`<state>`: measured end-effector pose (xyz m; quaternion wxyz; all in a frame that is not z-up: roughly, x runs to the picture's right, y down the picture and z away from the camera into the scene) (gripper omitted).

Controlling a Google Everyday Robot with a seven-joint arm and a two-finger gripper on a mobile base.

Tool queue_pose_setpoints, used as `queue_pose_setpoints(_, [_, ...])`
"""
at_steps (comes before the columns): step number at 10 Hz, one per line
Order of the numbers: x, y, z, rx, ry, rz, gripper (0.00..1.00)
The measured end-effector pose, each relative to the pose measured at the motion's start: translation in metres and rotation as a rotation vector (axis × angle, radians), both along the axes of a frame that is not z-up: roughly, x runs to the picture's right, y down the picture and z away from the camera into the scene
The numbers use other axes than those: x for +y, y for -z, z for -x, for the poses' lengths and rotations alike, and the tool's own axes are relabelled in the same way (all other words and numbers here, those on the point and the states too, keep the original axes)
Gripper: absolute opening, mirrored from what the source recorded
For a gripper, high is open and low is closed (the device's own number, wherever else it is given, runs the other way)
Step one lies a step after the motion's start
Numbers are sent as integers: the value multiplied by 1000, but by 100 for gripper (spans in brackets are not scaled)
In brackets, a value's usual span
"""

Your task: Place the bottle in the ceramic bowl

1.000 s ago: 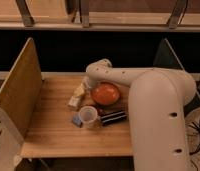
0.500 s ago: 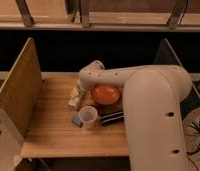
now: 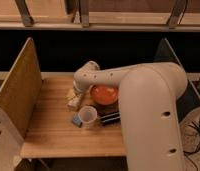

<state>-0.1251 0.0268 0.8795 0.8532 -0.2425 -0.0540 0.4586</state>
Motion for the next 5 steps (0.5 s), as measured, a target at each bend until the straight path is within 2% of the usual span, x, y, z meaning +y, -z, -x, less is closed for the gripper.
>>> queue_pose_setpoints(5, [1, -7, 11, -19, -11, 14, 75])
